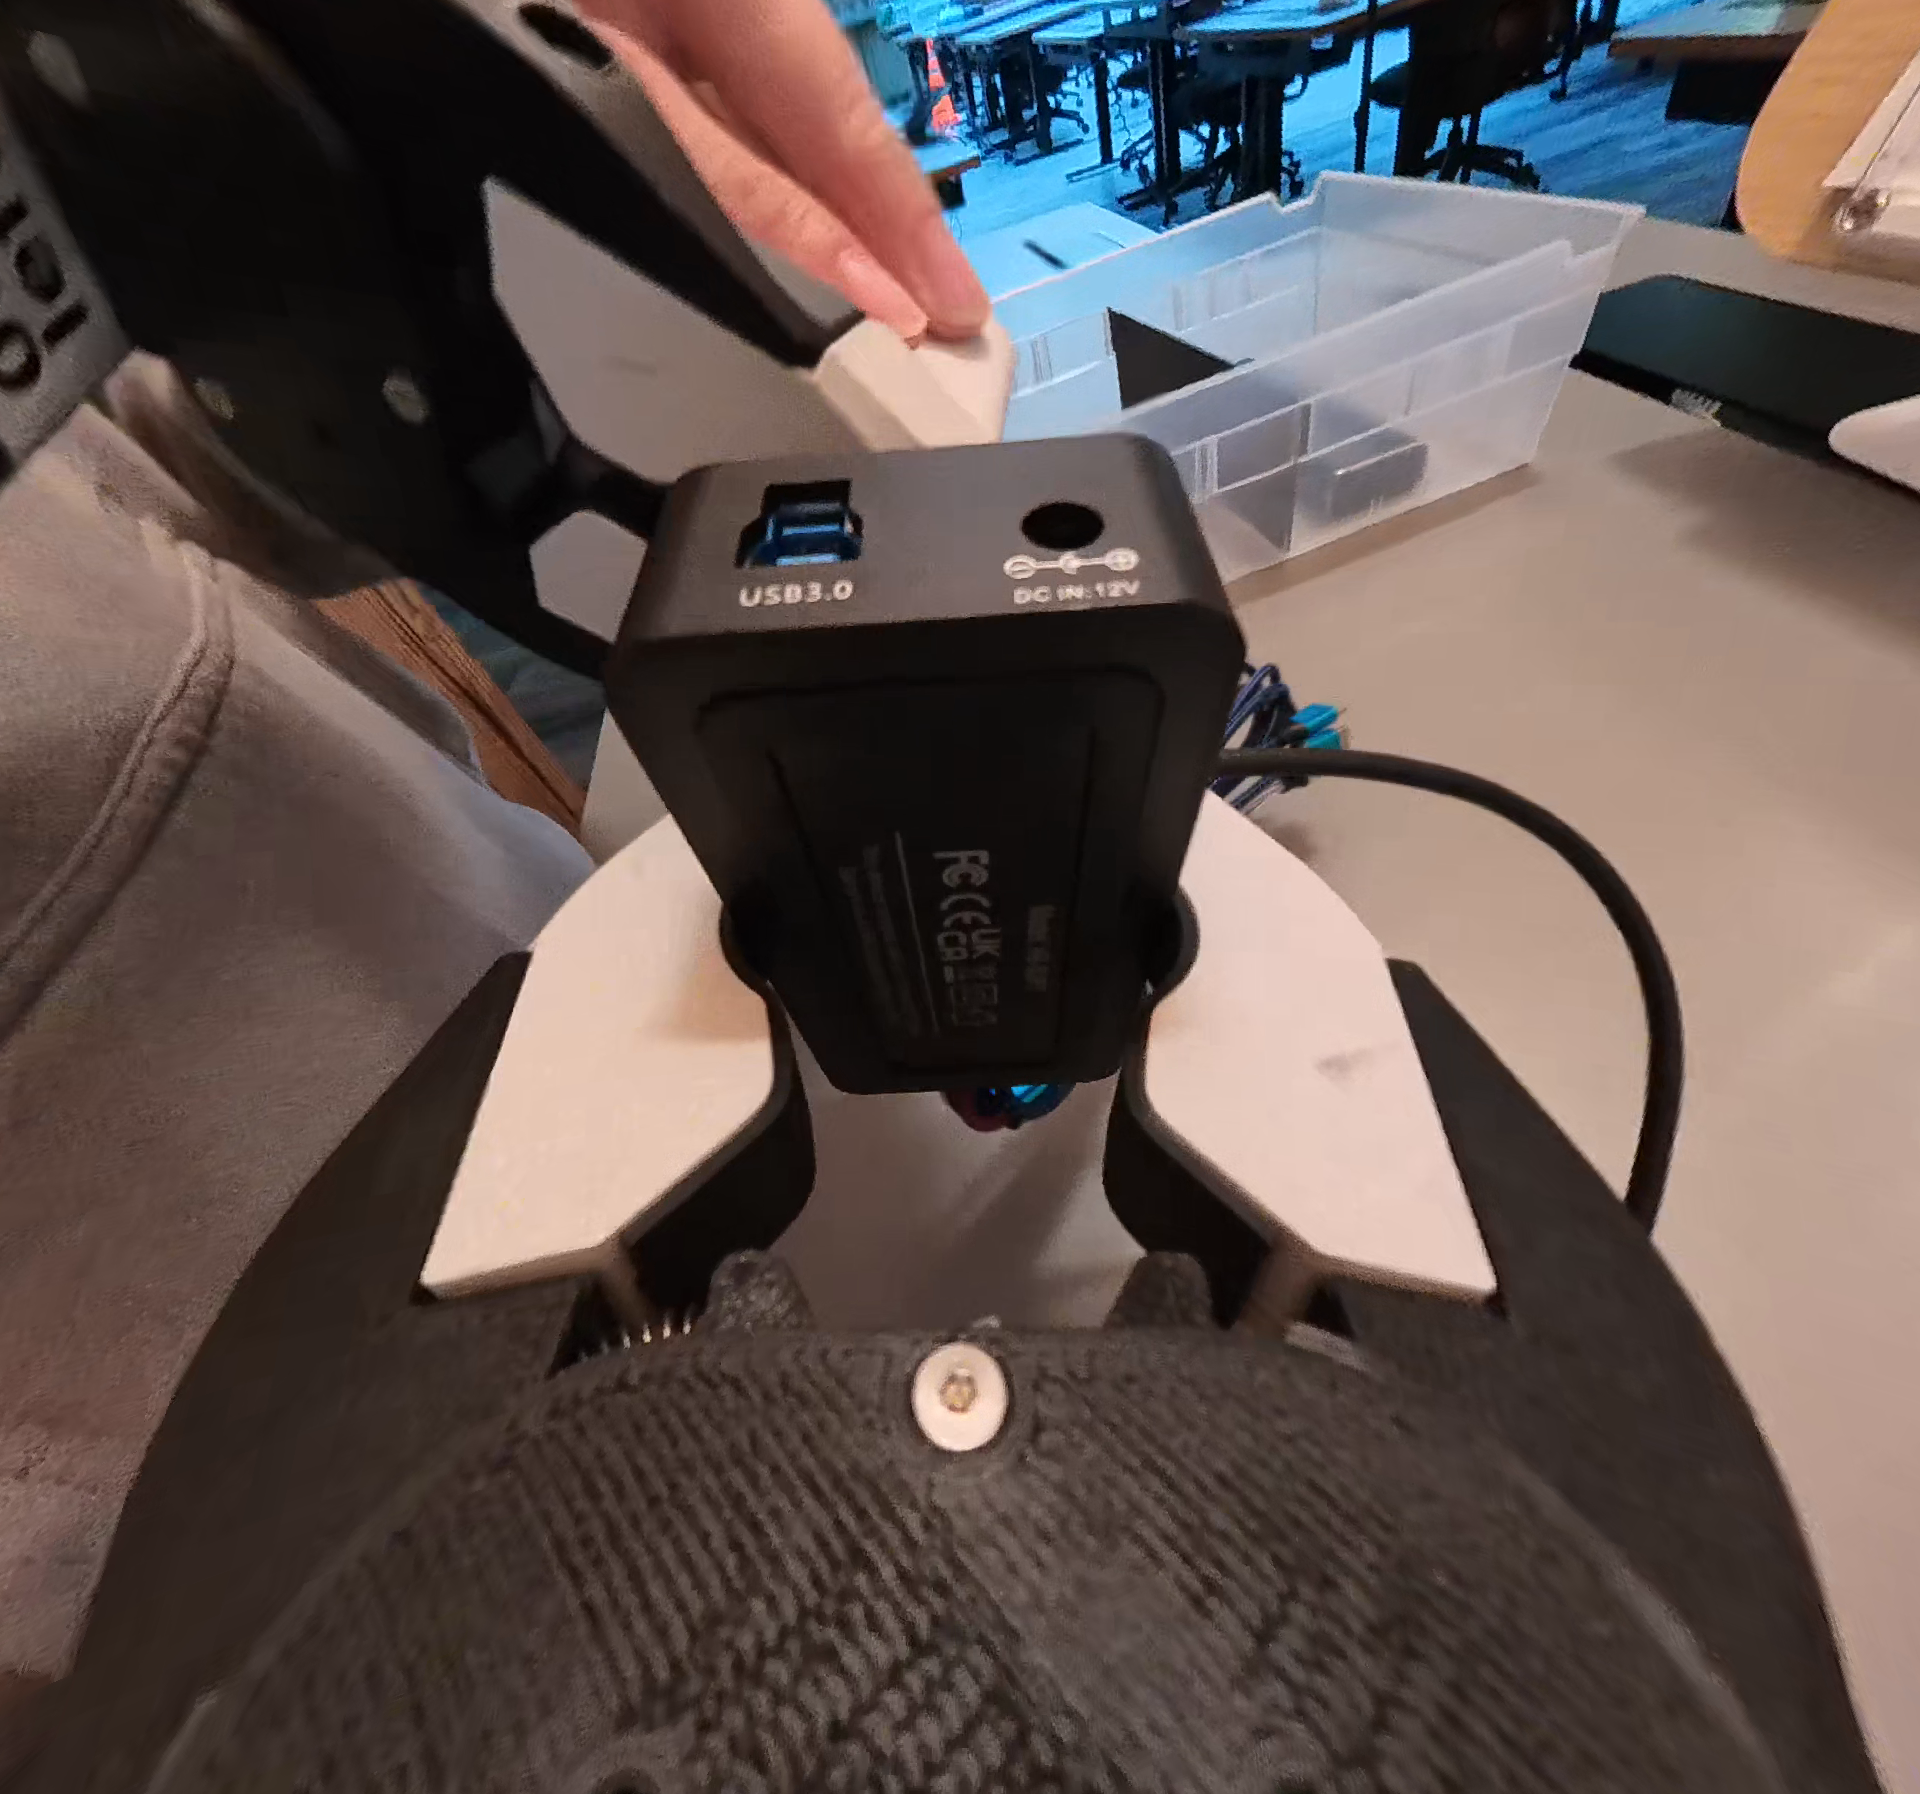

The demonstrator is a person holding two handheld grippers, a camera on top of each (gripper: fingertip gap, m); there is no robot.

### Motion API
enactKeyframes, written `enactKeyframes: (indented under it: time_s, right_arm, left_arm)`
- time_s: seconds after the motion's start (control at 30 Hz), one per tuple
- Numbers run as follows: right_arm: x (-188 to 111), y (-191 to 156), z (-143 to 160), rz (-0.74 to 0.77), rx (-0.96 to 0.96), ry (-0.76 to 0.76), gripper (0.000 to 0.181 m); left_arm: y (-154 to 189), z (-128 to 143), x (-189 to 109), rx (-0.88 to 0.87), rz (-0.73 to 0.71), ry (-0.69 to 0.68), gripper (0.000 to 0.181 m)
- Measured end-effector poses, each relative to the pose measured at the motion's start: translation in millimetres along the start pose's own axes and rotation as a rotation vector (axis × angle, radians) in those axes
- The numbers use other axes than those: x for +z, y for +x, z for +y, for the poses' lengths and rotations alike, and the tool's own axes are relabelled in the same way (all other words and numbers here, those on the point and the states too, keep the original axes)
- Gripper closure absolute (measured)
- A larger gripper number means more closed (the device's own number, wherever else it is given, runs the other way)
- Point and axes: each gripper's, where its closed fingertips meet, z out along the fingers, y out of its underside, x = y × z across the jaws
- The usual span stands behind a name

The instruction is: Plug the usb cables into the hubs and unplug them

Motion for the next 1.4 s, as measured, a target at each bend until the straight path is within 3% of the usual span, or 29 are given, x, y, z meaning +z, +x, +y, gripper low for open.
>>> enactKeyframes:
  time_s: [0.2,0.33,0.47,0.8,1.07,1.27,1.4]
  right_arm:
    - [-8.4,-1.4,-1.0,0.004,-0.067,0.020,0.110]
    - [-10.7,-7.7,-4.0,-0.009,-0.135,0.045,0.110]
    - [-10.6,-15.4,-9.3,-0.039,-0.175,0.072,0.110]
    - [-8.2,-21.2,-8.9,-0.070,-0.168,0.050,0.110]
    - [-0.8,-19.0,13.0,-0.085,-0.261,-0.181,0.110]
    - [7.0,-10.7,17.4,-0.047,-0.245,-0.219,0.110]
    - [6.0,-10.9,29.2,-0.051,-0.281,-0.263,0.110]
  left_arm:
    - [-9.4,0.6,-15.5,-0.306,0.147,0.179,0.156]
    - [0.6,-5.3,-29.2,-0.629,0.441,0.373,0.155]
    - [2.3,-10.9,-33.2,-0.816,0.542,0.531,0.174]
    - [14.3,-13.4,-32.0,-0.772,0.532,0.516,0.177]
    - [18.4,-6.6,-28.3,-0.687,0.567,0.347,0.177]
    - [22.7,-4.6,-18.1,-0.680,0.559,0.257,0.178]
    - [36.4,-7.3,-15.5,-0.737,0.568,0.297,0.177]
